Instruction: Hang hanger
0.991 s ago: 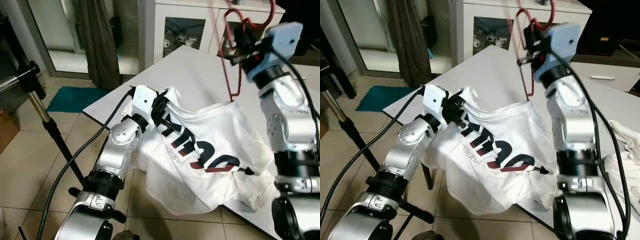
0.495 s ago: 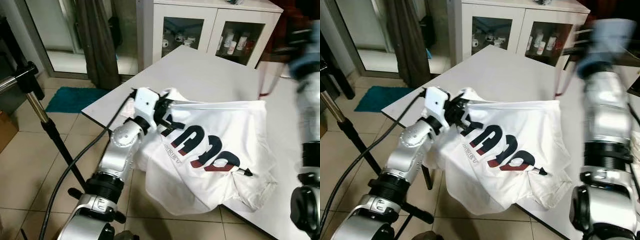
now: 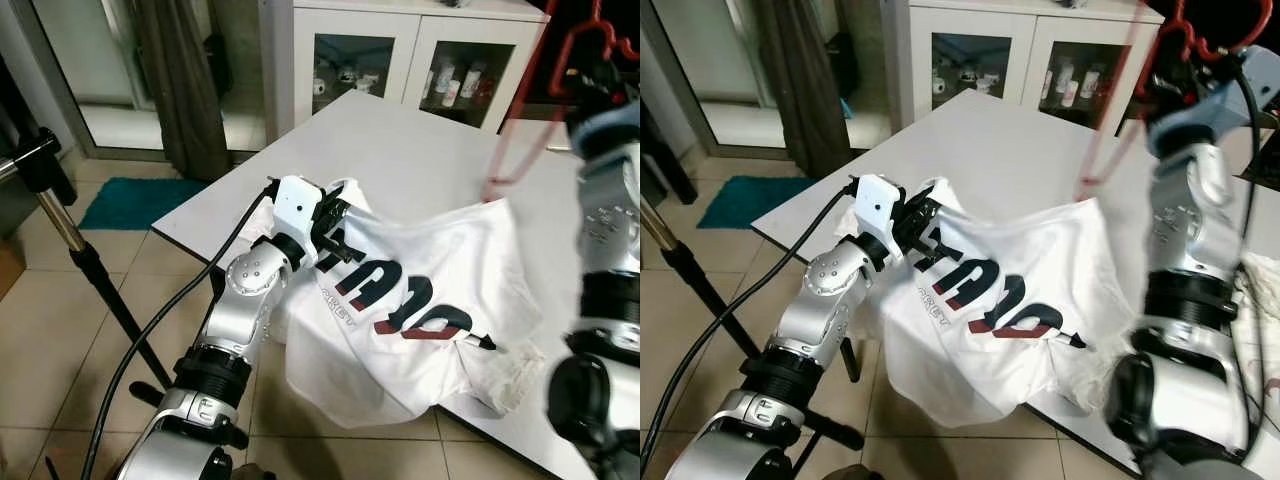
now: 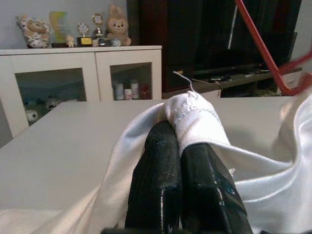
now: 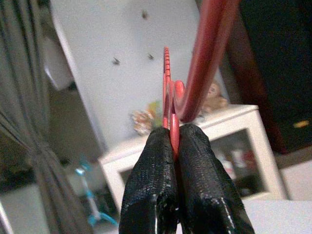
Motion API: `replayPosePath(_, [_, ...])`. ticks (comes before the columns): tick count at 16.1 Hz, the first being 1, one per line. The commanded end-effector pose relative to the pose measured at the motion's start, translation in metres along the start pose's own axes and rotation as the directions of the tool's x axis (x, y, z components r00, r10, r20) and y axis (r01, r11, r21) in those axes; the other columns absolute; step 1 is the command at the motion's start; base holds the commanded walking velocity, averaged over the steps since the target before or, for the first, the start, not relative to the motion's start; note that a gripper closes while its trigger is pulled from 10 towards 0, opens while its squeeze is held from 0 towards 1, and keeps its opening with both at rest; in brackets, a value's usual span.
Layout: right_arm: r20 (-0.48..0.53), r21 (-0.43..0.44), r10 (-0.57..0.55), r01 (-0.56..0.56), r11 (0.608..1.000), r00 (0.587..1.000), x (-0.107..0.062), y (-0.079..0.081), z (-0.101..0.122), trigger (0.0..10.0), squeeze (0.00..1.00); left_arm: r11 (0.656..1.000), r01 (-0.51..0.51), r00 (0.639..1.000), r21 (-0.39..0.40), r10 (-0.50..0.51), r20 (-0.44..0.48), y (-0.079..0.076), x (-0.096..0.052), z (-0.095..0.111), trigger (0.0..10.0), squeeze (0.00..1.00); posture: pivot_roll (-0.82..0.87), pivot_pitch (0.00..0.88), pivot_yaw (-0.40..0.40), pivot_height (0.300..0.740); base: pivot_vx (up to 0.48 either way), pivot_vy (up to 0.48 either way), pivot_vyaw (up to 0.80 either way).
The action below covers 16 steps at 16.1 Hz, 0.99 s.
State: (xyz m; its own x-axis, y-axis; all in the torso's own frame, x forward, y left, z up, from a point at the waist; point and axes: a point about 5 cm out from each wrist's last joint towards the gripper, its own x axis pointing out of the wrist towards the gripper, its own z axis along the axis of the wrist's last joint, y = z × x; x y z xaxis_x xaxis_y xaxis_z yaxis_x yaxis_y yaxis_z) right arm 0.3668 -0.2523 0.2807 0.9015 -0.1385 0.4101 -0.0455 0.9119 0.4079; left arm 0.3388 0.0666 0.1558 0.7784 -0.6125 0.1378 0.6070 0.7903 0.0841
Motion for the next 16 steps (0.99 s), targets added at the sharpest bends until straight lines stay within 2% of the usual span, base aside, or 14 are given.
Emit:
replayPosePath(1, [0.061, 0.043, -0.013, 0.011, 0.999, 0.998, 0.002, 0.001, 0.01, 0.0, 0.0, 1.0, 0.0, 1.0, 0.013, 0.0, 0.004, 0.0, -0.001, 0.001, 0.0, 0.0, 0.04, 0.0, -0.032, 0.723, 0.0, 0.0, 0.0])
replayPosePath(2, [0.089, 0.119, -0.038, 0.028, 0.993, 0.995, 0.003, 0.004, 0.007, 0.0, 0.0, 1.0, -0.006, 1.0, 0.013, 0.006, 0.003, 0.0, -0.002, 0.001, 0.0, 0.0, 0.04, 0.0, -0.036, 0.723, 0.0, 0.0, 0.0])
replayPosePath(4, [0.106, 0.158, -0.049, 0.031, 0.987, 0.993, 0.004, 0.007, 0.005, 0.0, 0.0, 1.0, -0.01, 1.0, 0.012, 0.01, 0.003, 0.001, -0.002, 0.001, 0.0, 0.0, 0.05, 0.0, -0.037, 0.723, 0.0, 0.0, 0.0])
replayPosePath(6, [0.12, 0.177, -0.111, 0.089, 0.98, 0.987, 0.003, 0.001, 0.003, 0.0, 0.0, 1.0, -0.015, 1.0, 0.012, 0.015, 0.005, 0.001, -0.002, 0.001, 0.0, 0.0, 0.05, 0.0, -0.043, 0.723, 0.0, 0.0, 0.0])
replayPosePath(7, [0.101, 0.157, -0.131, 0.114, 0.981, 0.986, 0.002, -0.004, 0.001, 0.0, 0.0, 1.0, -0.017, 1.0, 0.012, 0.017, 0.005, 0.001, -0.003, 0.001, 0.0, 0.0, 0.05, 0.0, -0.043, 0.723, 0.0, 0.0, 0.0])
replayPosePath(8, [0.073, 0.125, -0.126, 0.116, 0.985, 0.989, 0.001, -0.007, -0.002, 0.7, 0.0, 1.0, -0.017, 1.0, 0.011, 0.017, 0.005, 0.001, -0.003, 0.001, 0.0, 0.0, 0.05, 0.0, -0.043, 0.723, 0.0, 0.0, 0.0])
replayPosePath(9, [0.054, 0.104, -0.118, 0.112, 0.988, 0.992, -0.001, -0.009, -0.005, 1.8, 0.0, 1.0, -0.017, 1.0, 0.011, 0.017, 0.005, 0.001, -0.003, 0.001, 0.0, 0.0, 0.05, 0.0, -0.043, 0.723, 0.0, 0.0, 0.0])
replayPosePath(10, [0.019, 0.089, -0.114, 0.112, 0.99, 0.993, -0.004, -0.012, -0.008, 4.9, 0.0, 1.0, -0.017, 1.0, 0.01, 0.017, 0.005, 0.0, -0.003, 0.001, 0.0, 0.0, 0.04, 0.0, -0.041, 0.723, 0.0, 0.0, 0.0])
replayPosePath(11, [0.019, 0.089, -0.114, 0.112, 0.99, 0.993, -0.004, -0.012, -0.008, 4.9, 0.0, 1.0, -0.017, 1.0, 0.01, 0.017, 0.005, 0.0, -0.003, 0.001, 0.0, 0.0, 0.04, 0.0, -0.041, 0.723, 0.0, 0.0, 0.0])
replayPosePath(12, [-0.033, 0.055, -0.105, 0.107, 0.993, 0.994, -0.009, -0.02, -0.01, 10.0, 0.0, 1.0, -0.016, 1.0, 0.008, 0.016, 0.005, 0.0, -0.002, 0.001, 0.0, 0.0, 0.03, 0.0, -0.04, 0.723, 0.0, 0.0, 0.0])
replayPosePath(13, [-0.05, 0.051, -0.105, 0.108, 0.993, 0.993, -0.011, -0.024, -0.01, 10.0, 0.0, 1.0, -0.016, 1.0, 0.007, 0.016, 0.005, 0.0, -0.002, 0.0, 0.4, 0.0, 0.03, 0.0, -0.039, 0.723, 0.0, 0.0, 0.0])
replayPosePath(14, [-0.065, 0.034, -0.103, 0.105, 0.994, 0.993, -0.013, -0.027, -0.009, 10.0, 0.0, 1.0, -0.015, 1.0, 0.007, 0.015, 0.004, 0.0, -0.002, 0.0, 0.4, 0.0, 0.03, 0.0, -0.038, 0.723, 0.0, 0.0, 0.0])
replayPosePath(15, [-0.091, -0.067, -0.106, 0.1, 0.993, 0.99, -0.018, -0.035, -0.005, 10.0, 0.0, 1.0, -0.012, 1.0, 0.007, 0.012, 0.003, -0.001, -0.001, 0.0, 3.8, 0.0, 0.02, 0.0, -0.035, 0.723, 0.0, 0.0, 0.0])
replayPosePath(16, [-0.091, -0.067, -0.106, 0.1, 0.993, 0.99, -0.018, -0.035, -0.005, 10.0, 0.0, 1.0, -0.012, 1.0, 0.007, 0.012, 0.003, -0.001, -0.001, 0.0, 3.8, 0.0, 0.02, 0.0, -0.035, 0.723, 0.0, 0.0, 0.0])
